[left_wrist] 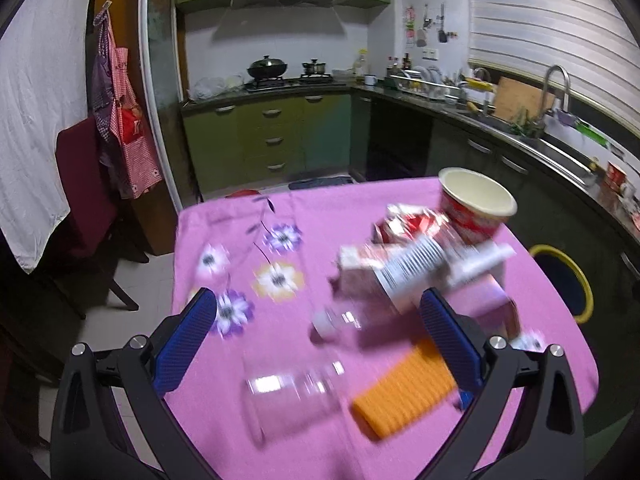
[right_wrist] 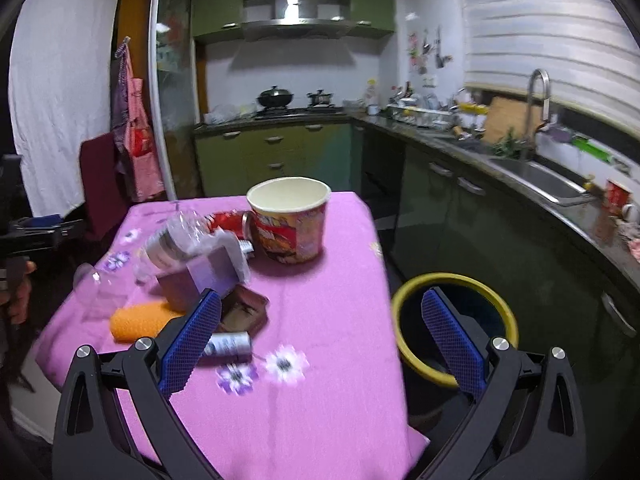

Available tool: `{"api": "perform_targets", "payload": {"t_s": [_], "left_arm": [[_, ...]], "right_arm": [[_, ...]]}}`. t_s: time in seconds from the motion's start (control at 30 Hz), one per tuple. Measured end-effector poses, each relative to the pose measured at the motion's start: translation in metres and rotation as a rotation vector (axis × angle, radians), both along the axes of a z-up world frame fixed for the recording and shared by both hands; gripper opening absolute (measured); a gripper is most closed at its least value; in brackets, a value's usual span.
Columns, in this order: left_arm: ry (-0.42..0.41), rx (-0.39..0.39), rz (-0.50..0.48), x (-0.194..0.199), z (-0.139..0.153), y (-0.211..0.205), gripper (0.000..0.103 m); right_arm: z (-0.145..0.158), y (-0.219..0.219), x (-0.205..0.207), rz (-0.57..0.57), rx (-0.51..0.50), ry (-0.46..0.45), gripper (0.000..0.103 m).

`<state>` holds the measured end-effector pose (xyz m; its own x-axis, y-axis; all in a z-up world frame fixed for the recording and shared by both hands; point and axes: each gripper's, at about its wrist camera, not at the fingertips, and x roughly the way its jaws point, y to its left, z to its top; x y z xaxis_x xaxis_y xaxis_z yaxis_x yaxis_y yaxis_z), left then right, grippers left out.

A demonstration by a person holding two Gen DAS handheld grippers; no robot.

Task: Collect trash
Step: 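Grasp the red-and-white paper cup by its rim with the right tool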

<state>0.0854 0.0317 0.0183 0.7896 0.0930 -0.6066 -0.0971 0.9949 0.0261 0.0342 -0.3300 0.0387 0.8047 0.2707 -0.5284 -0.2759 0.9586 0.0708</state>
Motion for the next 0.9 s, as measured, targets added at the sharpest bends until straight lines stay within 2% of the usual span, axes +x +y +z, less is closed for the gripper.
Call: {"api": "perform_targets", "payload": {"t_s": [0.1, 0.17, 0.37, 0.43, 0.53, 0.63, 0.7, 0.8, 0.9], "left_arm": [[-0.012, 0.020, 0.022, 0.031, 0.009, 0.012, 0.097], [-0.019, 0.005, 0.024, 0.051, 0.013, 0.019, 0.097], [-0.014, -0.042, 0.007, 0.099, 0.013, 0.033, 0.097], [-0.016, -0.052, -0.003, 0.113, 0.011, 0.036, 0.097], [-0.026, -0.069, -0.014, 0.126, 0.009, 0.040, 0.097], [-0.034, -0.074, -0.013, 0.134, 0.006, 0.044, 0.097], [-0.022, -0.059, -0.009, 0.135, 0.001, 0.046, 0.097], [-0.014, -0.088, -0.018, 0.135, -0.002, 0.048, 0.097], [-0.009, -0.088, -0.048, 0.136, -0.003, 0.041, 0.097]], "right_arm": [[0.009, 0.003, 0.045, 0.041, 0.073, 0.123, 0.099], [0.013, 0.010, 0.080, 0.072, 0.093, 0.199, 0.099], [0.028, 0.037, 0.165, 0.076, -0.006, 0.274, 0.099], [0.029, 0.044, 0.196, 0.073, -0.020, 0.303, 0.096], [0.027, 0.056, 0.238, 0.059, -0.038, 0.362, 0.085], [0.015, 0.063, 0.284, 0.046, -0.029, 0.479, 0.067], [0.001, 0.068, 0.311, 0.032, -0.059, 0.560, 0.054], [-0.018, 0.076, 0.337, 0.011, -0.117, 0.643, 0.044], [-0.040, 0.081, 0.359, 0.002, -0.153, 0.740, 0.039]]}}
